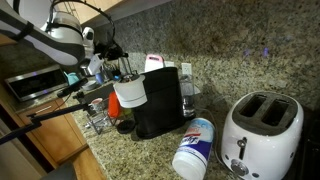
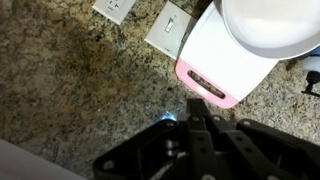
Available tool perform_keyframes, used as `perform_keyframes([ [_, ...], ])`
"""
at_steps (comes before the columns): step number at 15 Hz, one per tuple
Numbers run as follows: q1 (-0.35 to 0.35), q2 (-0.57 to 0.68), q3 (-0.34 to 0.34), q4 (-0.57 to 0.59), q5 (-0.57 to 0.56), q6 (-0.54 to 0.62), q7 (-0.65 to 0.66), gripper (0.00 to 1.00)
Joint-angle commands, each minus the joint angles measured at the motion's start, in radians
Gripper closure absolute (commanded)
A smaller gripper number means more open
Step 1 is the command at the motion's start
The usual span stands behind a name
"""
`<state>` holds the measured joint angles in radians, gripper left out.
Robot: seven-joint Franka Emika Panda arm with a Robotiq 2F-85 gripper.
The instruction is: Turn off the light switch
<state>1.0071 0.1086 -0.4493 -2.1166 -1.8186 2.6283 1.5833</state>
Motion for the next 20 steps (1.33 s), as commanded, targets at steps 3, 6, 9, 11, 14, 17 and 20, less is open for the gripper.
perform_keyframes([
  [3,-0.359,-0.177,0.361,-0.153,-0.074,-0.013,0.076,1.00],
  [6,-0.497,-0.209,0.482,-0.187,-0.069,0.010,0.098,1.00],
  [9,-0.590,-0.255,0.569,-0.233,-0.089,0.021,0.140,1.00],
  [11,-0.623,-0.300,0.598,-0.270,-0.124,0.023,0.198,1.00],
  [14,-0.646,-0.369,0.605,-0.327,-0.187,0.036,0.307,1.00],
  [17,-0.646,-0.429,0.588,-0.375,-0.255,0.038,0.422,1.00],
  [20,-0.641,-0.485,0.561,-0.420,-0.324,0.040,0.530,1.00],
])
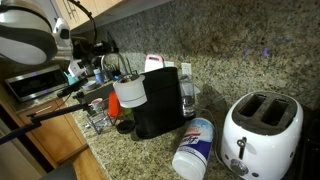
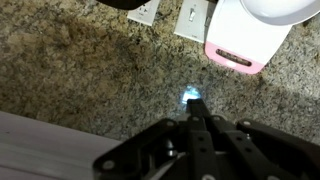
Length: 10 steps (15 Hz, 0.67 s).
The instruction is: Turn off the light switch
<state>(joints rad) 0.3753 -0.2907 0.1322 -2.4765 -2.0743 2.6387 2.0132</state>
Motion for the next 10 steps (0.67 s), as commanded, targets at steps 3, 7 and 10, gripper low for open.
perform_keyframes([
  [3,0.005,-0.164,-0.058,-0.120,-0.164,0.024,0.227,1.00],
  [7,0.033,-0.240,-0.110,-0.180,-0.283,0.015,0.356,1.00],
  [10,0.026,-0.191,-0.101,-0.149,-0.230,0.005,0.295,0.91],
])
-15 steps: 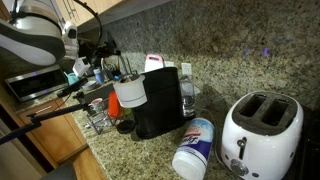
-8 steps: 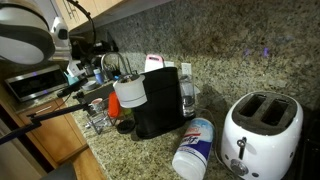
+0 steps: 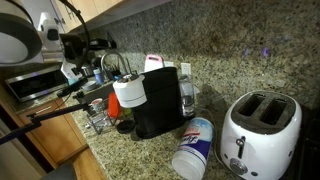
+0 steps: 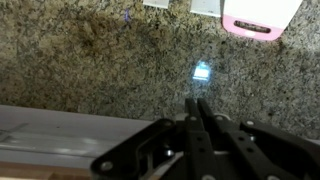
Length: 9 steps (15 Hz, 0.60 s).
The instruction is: Turn off the light switch
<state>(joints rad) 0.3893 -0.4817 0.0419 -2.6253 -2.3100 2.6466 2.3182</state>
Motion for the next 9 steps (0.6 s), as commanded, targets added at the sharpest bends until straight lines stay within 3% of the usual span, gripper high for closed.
perform_keyframes([
  [1,0.012,0.001,-0.012,0.000,0.006,-0.003,-0.010,0.84],
  [2,0.012,0.003,-0.011,0.000,0.006,-0.003,-0.010,0.79],
  [9,0.012,0.008,-0.010,0.000,0.006,-0.003,-0.010,0.78],
])
